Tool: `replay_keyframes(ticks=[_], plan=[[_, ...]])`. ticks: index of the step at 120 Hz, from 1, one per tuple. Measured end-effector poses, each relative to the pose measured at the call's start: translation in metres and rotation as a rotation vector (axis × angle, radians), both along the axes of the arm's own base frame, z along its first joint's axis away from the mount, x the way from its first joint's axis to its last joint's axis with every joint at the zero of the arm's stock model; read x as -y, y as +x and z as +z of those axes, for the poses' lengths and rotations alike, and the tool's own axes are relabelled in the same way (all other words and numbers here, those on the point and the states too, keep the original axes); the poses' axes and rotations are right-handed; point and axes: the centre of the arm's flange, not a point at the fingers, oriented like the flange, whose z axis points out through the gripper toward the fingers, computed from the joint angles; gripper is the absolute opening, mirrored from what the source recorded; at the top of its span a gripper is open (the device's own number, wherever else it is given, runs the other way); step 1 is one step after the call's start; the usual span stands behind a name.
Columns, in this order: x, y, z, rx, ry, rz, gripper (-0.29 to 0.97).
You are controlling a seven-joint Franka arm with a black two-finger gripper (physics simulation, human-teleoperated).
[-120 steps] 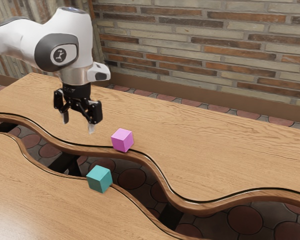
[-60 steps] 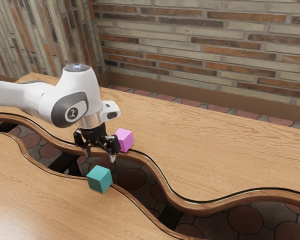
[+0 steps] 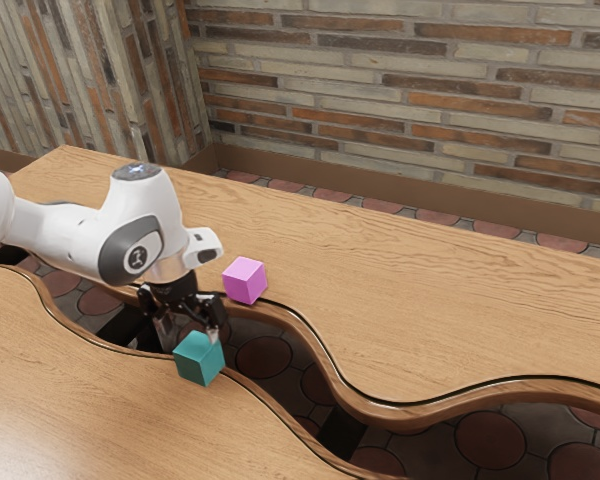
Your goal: Pick up the blue block with one arm, and put the blue block on the pink block with one arm
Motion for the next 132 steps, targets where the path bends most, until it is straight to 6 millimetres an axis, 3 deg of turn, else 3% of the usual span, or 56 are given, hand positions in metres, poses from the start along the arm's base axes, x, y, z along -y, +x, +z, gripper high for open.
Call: replay_keyframes(ticks=[25,77,132], plan=[[0.008,0.004,-0.022,-0.004,-0.003,-0.05,0.68],[0.002,0.003,-0.037,-0.003,-0.005,-0.087,0.68],[0.0,0.002,-0.065,-0.031,-0.019,-0.111,0.68]])
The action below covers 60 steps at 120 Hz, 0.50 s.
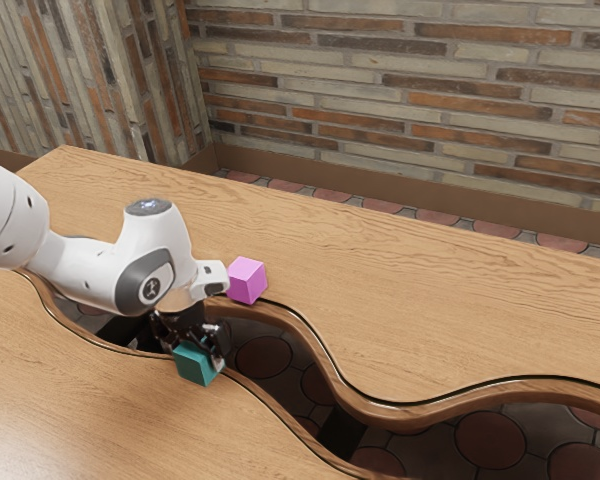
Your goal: Pick up the blue block with one arm, and put the blue block on the pink block with one arm
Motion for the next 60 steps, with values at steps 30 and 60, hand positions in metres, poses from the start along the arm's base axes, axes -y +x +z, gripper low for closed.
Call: replay_keyframes(ticks=[30,60], plan=[[0.0,0.002,0.004,0.015,0.003,-0.006,0.38],[0.0,0.039,0.067,0.139,0.043,-0.042,0.31]])
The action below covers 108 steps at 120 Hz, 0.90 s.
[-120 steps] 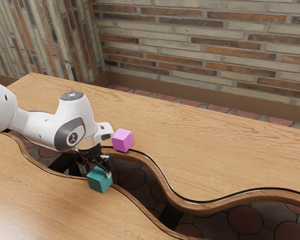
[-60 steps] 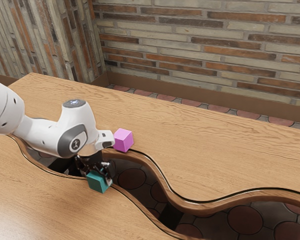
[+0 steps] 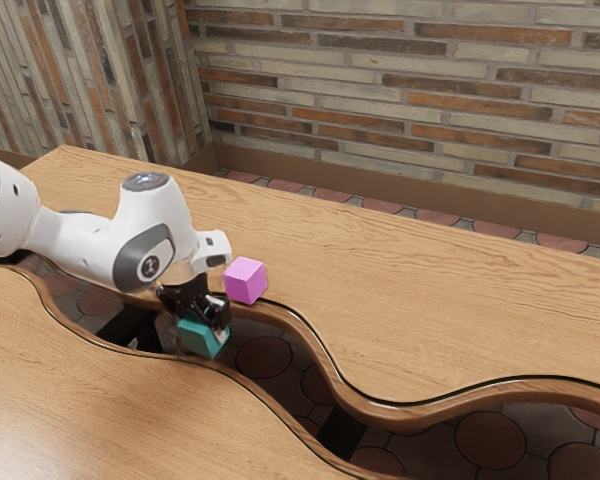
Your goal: Pick up the blue block with one arm, and put the blue block on the pink block with one arm
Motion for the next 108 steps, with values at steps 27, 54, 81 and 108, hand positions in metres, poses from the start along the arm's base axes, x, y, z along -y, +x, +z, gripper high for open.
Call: replay_keyframes(ticks=[27,54,81,108], plan=[[-0.017,0.065,0.068,0.081,0.088,-0.034,0.31],[-0.035,0.111,0.051,0.033,0.105,-0.034,0.32],[-0.028,0.133,0.033,0.011,0.098,-0.062,0.32],[-0.029,0.148,0.025,0.012,0.092,-0.076,0.32]])
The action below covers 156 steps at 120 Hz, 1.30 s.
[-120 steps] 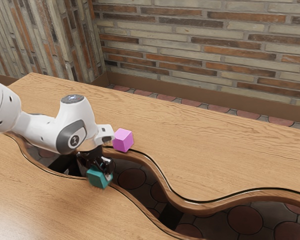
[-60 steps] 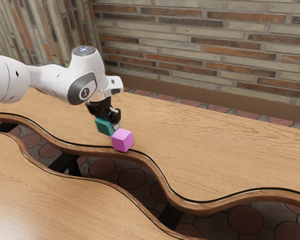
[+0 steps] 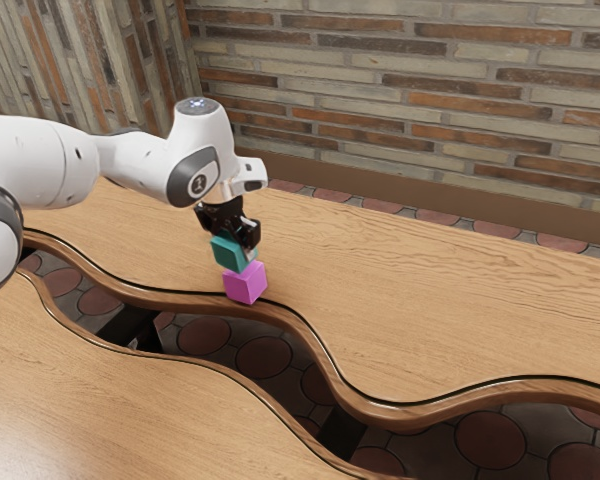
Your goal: Pick up the blue block with one arm, and put the blue block on the pink block with one arm
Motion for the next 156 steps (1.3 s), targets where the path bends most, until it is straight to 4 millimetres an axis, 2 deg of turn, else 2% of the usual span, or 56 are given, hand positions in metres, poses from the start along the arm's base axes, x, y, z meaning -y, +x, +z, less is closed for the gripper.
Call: replay_keyframes(ticks=[40,58,64,74,85,93,101,108,113,126,140,156], plan=[[0.002,0.006,-0.009,-0.008,-0.004,-0.021,0.32],[0.003,0.006,-0.008,-0.009,-0.023,-0.022,0.49],[0.004,0.005,-0.002,-0.002,-0.025,-0.026,0.53],[0.019,-0.003,0.053,0.063,-0.016,-0.051,0.58],[0.047,-0.027,0.153,0.178,-0.011,-0.089,0.61],[0.055,-0.055,0.217,0.224,-0.02,-0.084,0.63],[0.051,-0.083,0.254,0.199,-0.047,-0.042,0.64],[0.048,-0.106,0.274,0.153,-0.067,-0.011,0.65],[0.046,-0.121,0.273,0.095,-0.076,0.009,0.66],[0.041,-0.143,0.242,-0.06,-0.097,0.054,0.67],[0.033,-0.153,0.225,-0.144,-0.106,0.097,0.67],[0.031,-0.158,0.219,-0.181,-0.11,0.124,0.68]])
